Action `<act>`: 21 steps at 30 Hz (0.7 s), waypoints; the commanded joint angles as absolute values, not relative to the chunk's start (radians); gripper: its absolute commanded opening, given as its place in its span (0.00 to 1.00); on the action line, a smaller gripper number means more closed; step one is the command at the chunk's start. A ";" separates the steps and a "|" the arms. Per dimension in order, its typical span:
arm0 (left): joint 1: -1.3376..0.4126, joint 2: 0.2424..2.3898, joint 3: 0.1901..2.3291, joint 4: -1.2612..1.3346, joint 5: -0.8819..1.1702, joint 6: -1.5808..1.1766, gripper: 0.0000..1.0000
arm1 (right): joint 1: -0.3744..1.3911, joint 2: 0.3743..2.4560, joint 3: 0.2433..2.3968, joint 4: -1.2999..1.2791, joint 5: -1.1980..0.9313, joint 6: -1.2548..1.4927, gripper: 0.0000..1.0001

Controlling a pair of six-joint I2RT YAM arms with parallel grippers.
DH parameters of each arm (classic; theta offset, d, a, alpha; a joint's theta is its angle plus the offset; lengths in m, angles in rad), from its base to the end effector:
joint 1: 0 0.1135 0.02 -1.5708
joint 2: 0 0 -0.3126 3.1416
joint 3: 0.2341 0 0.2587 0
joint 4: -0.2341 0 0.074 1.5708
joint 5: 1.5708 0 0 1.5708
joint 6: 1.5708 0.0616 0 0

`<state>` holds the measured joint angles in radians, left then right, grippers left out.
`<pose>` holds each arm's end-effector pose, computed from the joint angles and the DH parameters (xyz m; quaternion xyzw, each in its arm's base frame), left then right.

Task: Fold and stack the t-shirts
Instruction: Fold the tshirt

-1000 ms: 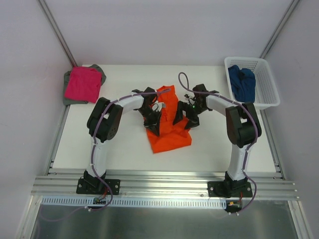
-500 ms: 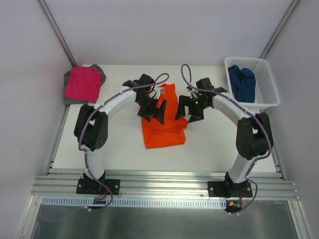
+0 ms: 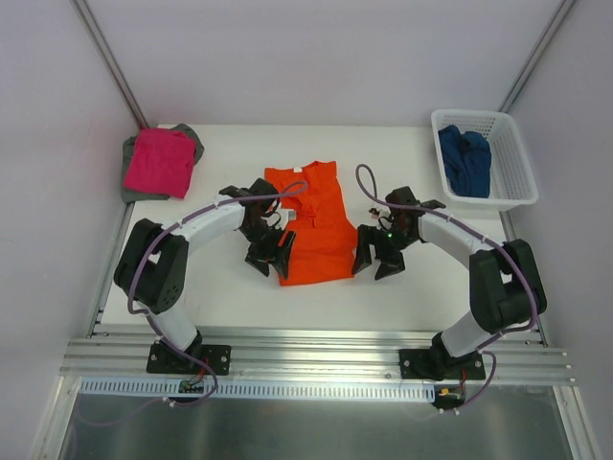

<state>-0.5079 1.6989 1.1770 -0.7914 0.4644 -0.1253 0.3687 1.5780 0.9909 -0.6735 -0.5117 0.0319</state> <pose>0.2844 -0.1899 0.2253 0.2125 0.9419 -0.2558 0.0477 0.2727 0.1377 0.2150 -0.1987 0.9358 0.2748 0.0967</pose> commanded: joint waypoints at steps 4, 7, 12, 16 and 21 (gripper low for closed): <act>-0.462 1.729 1.124 -0.755 0.568 -0.167 0.59 | 0.380 1.603 1.011 -0.650 -0.545 0.052 0.77; -0.456 1.752 1.117 -0.735 0.584 -0.187 0.59 | 0.396 1.635 1.037 -0.623 -0.546 0.060 0.74; -0.453 1.789 1.112 -0.715 0.612 -0.206 0.59 | 0.432 1.707 1.077 -0.591 -0.549 0.083 0.72; -0.449 1.824 1.135 -0.710 0.629 -0.213 0.58 | 0.446 1.761 1.115 -0.588 -0.558 0.083 0.70; -0.446 1.880 1.169 -0.709 0.658 -0.219 0.44 | 0.446 1.812 1.120 -0.578 -0.569 0.089 0.61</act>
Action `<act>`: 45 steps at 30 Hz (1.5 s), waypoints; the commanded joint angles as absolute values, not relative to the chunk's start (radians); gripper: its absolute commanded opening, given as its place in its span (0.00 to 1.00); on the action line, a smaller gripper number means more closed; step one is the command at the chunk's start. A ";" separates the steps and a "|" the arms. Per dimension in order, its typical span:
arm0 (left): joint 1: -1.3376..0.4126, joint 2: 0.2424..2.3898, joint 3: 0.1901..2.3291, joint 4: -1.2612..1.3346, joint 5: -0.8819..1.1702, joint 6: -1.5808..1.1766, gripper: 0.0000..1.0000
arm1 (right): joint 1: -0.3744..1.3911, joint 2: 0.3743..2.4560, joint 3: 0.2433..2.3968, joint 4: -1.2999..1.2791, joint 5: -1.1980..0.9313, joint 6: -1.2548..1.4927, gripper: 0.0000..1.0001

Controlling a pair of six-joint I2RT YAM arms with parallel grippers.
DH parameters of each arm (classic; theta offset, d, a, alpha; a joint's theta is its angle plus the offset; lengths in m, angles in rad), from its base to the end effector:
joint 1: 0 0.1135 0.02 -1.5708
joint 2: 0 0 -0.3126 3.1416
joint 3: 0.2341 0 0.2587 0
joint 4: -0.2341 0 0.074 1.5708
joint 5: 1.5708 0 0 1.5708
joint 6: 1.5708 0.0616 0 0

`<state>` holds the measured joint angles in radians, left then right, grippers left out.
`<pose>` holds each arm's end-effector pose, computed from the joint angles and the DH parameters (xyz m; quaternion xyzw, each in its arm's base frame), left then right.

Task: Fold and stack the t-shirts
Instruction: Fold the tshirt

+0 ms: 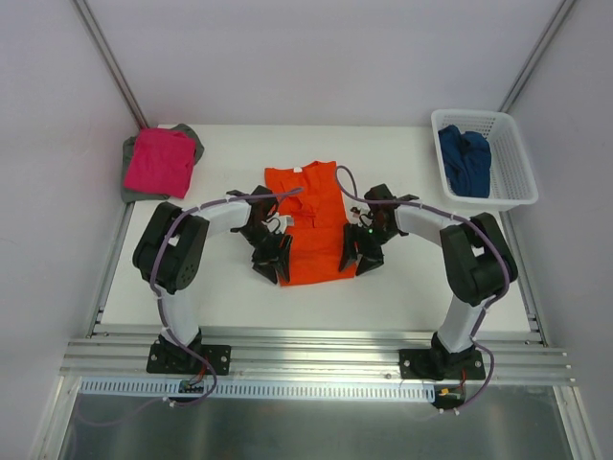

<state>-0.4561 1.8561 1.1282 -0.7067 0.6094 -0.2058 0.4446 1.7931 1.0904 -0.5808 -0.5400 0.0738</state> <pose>0.3011 -0.1870 0.1675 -0.1391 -0.9417 0.3042 0.0359 0.3075 0.1816 0.1799 -0.2134 0.9305 0.2905 0.0657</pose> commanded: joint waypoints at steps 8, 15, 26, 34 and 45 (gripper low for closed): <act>-0.443 1.910 1.189 -0.709 0.680 -0.229 0.33 | 0.448 1.830 1.114 -0.561 -0.595 0.092 0.42; -0.443 1.899 1.192 -0.710 0.706 -0.219 0.11 | 0.443 1.829 1.134 -0.554 -0.650 0.094 0.03; -0.419 1.767 1.209 -0.776 0.670 -0.144 0.00 | 0.393 1.737 1.186 -0.601 -0.680 0.071 0.01; -0.414 1.609 1.172 -0.821 0.637 -0.091 0.00 | 0.385 1.623 1.111 -0.617 -0.707 0.083 0.01; -0.413 1.424 1.052 -0.824 0.683 -0.080 0.00 | 0.486 1.398 0.999 -0.660 -0.745 0.071 0.01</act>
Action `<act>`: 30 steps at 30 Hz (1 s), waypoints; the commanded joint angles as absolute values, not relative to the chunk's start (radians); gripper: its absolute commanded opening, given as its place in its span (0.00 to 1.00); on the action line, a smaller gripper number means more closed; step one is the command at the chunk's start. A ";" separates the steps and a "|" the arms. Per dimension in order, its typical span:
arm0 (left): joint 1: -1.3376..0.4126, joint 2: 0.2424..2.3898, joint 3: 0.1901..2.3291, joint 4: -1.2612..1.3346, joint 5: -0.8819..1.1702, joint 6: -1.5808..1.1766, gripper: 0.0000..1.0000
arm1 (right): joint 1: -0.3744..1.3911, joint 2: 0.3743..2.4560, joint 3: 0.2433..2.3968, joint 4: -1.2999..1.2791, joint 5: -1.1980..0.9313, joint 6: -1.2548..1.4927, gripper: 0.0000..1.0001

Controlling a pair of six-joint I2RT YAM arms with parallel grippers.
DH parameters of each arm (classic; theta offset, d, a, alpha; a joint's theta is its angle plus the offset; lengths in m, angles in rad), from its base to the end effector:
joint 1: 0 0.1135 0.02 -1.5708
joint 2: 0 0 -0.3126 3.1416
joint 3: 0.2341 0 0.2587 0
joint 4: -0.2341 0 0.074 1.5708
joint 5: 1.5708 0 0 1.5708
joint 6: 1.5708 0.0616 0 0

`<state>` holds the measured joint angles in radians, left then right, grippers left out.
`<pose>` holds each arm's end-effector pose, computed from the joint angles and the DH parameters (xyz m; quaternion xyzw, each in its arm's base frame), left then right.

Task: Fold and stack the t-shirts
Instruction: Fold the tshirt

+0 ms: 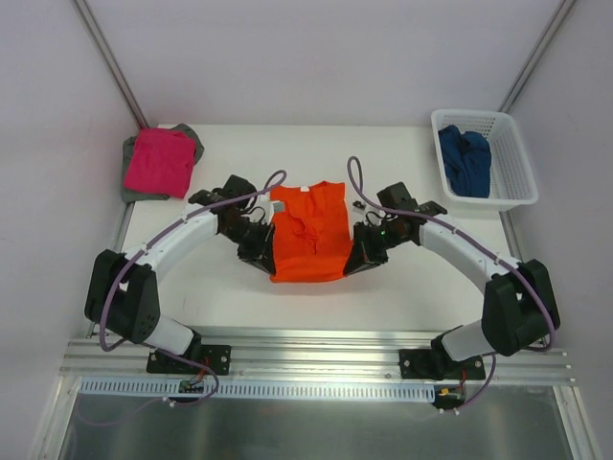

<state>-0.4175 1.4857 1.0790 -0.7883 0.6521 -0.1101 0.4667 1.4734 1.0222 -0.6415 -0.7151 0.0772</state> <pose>0.2531 -0.1531 0.2662 0.2016 0.9105 -0.3499 0.0888 0.2477 0.1700 0.2619 -0.2574 0.8769 0.3871 0.1223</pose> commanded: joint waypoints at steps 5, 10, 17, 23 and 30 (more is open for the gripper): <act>-0.391 1.431 1.095 -0.821 0.672 -0.075 0.00 | 0.485 1.364 1.026 -0.621 -0.726 0.064 0.01; -0.331 1.643 1.362 -0.828 0.653 -0.043 0.00 | 0.448 1.456 1.146 -0.560 -0.727 0.058 0.01; -0.325 1.914 1.609 -0.831 0.652 -0.025 0.00 | 0.356 1.732 1.443 -0.537 -0.713 0.026 0.01; -0.308 2.061 1.797 -0.824 0.603 -0.032 0.00 | 0.330 1.913 1.601 -0.496 -0.712 0.058 0.01; -0.296 2.111 1.888 -0.792 0.485 -0.044 0.00 | 0.328 1.986 1.611 -0.477 -0.707 0.060 0.01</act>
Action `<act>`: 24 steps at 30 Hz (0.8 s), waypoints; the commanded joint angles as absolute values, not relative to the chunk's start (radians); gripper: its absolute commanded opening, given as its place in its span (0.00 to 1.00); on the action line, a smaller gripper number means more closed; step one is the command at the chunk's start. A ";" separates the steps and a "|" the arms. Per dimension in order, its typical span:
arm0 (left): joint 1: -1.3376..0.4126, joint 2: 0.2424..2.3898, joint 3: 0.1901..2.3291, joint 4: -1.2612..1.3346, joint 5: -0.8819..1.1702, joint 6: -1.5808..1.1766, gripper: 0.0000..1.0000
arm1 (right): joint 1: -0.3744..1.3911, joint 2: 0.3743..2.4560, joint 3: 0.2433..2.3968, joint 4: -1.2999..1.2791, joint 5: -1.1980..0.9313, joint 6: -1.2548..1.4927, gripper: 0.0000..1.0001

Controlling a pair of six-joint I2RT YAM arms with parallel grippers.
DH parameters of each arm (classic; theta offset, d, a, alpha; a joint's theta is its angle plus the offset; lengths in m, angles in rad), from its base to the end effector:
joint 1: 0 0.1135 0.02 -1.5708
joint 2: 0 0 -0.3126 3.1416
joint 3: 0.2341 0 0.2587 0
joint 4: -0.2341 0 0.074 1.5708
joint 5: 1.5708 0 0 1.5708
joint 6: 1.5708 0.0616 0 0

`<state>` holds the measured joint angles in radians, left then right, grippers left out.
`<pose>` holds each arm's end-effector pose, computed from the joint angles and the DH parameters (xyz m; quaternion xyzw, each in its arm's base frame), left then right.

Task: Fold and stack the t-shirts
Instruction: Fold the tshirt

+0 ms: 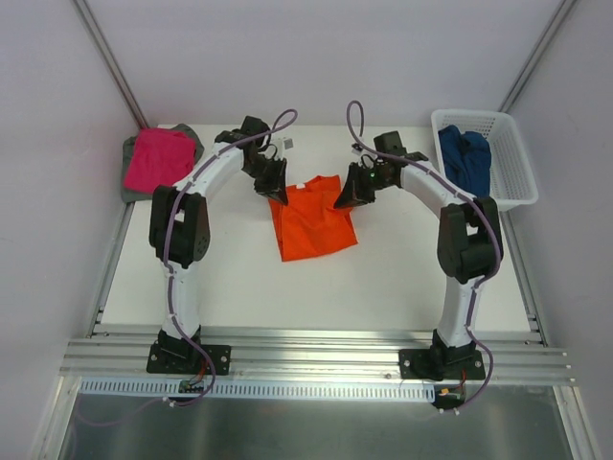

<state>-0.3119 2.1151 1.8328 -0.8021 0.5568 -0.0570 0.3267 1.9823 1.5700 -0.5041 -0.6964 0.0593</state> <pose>0.4652 -0.1842 0.2568 0.1843 0.9172 -0.3047 0.1787 0.4357 0.1894 0.2579 -0.2273 0.8676 0.3750 0.2345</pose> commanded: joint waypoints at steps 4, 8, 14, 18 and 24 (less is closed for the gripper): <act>-0.296 2.092 1.875 -0.781 0.448 -0.052 0.00 | 0.328 2.005 1.618 -0.456 -0.701 0.083 0.00; -0.291 2.071 1.838 -0.773 0.401 -0.057 0.00 | 0.328 2.020 1.643 -0.442 -0.689 0.094 0.01; -0.290 2.077 1.862 -0.765 0.348 -0.043 0.00 | 0.325 2.023 1.670 -0.437 -0.673 0.089 0.01; -0.287 2.118 1.922 -0.768 0.348 -0.009 0.00 | 0.318 2.045 1.713 -0.443 -0.663 0.063 0.01; -0.258 2.189 1.970 -0.767 0.362 -0.009 0.00 | 0.305 2.100 1.730 -0.456 -0.669 0.070 0.01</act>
